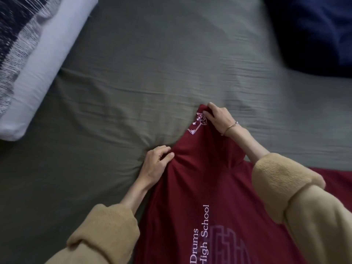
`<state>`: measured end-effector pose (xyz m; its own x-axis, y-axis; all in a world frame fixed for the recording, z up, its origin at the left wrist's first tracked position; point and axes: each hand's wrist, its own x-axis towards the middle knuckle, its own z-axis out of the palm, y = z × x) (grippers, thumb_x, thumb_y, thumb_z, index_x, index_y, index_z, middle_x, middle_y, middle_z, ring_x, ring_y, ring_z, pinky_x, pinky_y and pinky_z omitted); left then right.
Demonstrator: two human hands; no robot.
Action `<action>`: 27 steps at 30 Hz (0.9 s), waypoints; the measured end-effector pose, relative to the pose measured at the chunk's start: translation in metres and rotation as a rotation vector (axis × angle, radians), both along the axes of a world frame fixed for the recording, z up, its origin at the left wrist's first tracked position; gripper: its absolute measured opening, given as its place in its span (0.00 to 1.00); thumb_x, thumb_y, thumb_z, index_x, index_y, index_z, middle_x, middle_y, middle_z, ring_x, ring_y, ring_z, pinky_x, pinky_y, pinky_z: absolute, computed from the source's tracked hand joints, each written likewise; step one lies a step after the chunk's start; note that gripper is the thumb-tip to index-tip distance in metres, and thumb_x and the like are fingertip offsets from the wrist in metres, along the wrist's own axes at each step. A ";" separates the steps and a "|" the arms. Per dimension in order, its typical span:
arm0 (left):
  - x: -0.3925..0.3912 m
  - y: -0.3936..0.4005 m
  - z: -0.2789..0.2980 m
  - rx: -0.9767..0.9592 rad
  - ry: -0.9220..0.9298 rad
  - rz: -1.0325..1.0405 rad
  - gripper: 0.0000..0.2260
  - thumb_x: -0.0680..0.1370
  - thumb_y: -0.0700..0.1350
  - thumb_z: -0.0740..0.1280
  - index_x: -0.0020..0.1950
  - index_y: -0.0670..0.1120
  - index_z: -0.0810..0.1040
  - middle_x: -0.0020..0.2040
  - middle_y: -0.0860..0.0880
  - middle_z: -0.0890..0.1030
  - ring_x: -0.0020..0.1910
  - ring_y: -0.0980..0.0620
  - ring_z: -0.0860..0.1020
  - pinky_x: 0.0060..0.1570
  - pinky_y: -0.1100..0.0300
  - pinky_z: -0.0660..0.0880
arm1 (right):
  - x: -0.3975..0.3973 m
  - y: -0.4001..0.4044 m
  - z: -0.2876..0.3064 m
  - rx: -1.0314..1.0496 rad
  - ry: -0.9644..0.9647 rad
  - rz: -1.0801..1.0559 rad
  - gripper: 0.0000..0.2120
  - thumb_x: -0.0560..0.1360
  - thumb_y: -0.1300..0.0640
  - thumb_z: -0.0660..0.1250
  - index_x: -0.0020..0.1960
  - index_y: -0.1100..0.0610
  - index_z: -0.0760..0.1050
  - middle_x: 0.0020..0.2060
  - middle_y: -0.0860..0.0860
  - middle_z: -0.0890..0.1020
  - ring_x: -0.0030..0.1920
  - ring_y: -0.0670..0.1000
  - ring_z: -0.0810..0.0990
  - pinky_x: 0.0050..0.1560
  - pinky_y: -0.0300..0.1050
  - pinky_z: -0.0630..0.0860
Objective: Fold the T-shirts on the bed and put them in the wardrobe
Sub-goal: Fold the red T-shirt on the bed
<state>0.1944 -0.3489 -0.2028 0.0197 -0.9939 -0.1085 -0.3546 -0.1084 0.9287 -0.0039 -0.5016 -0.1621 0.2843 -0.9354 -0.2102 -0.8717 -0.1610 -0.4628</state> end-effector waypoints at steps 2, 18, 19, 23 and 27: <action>-0.001 0.002 0.001 -0.039 -0.067 0.016 0.17 0.74 0.54 0.60 0.31 0.45 0.66 0.30 0.54 0.66 0.31 0.58 0.67 0.35 0.64 0.61 | 0.002 0.004 -0.004 -0.015 0.018 -0.016 0.14 0.80 0.53 0.59 0.56 0.66 0.68 0.48 0.68 0.79 0.51 0.68 0.76 0.45 0.52 0.66; 0.032 0.045 0.012 0.060 -0.163 -0.144 0.10 0.65 0.53 0.70 0.35 0.49 0.74 0.49 0.58 0.72 0.51 0.66 0.67 0.52 0.78 0.62 | -0.080 0.043 0.012 0.150 0.034 0.000 0.16 0.74 0.51 0.69 0.35 0.62 0.73 0.40 0.58 0.70 0.43 0.56 0.71 0.46 0.45 0.65; 0.031 0.045 0.012 0.075 -0.150 -0.126 0.08 0.65 0.50 0.69 0.34 0.48 0.73 0.49 0.60 0.72 0.50 0.67 0.67 0.52 0.78 0.63 | -0.080 0.044 0.007 0.097 0.020 0.003 0.14 0.74 0.53 0.69 0.41 0.66 0.76 0.41 0.61 0.71 0.44 0.59 0.72 0.49 0.45 0.65; 0.023 0.041 0.016 0.147 -0.049 -0.018 0.05 0.63 0.44 0.66 0.36 0.47 0.72 0.46 0.56 0.72 0.48 0.66 0.67 0.51 0.73 0.65 | -0.075 0.046 -0.003 -0.066 -0.028 -0.035 0.12 0.76 0.58 0.66 0.48 0.69 0.72 0.42 0.67 0.76 0.47 0.64 0.76 0.45 0.47 0.62; 0.023 0.041 0.021 0.152 -0.041 -0.023 0.09 0.72 0.42 0.72 0.36 0.45 0.74 0.45 0.54 0.72 0.46 0.65 0.67 0.51 0.70 0.65 | -0.075 0.049 -0.003 -0.063 -0.091 -0.129 0.14 0.77 0.52 0.65 0.48 0.64 0.69 0.40 0.62 0.78 0.45 0.62 0.77 0.42 0.46 0.62</action>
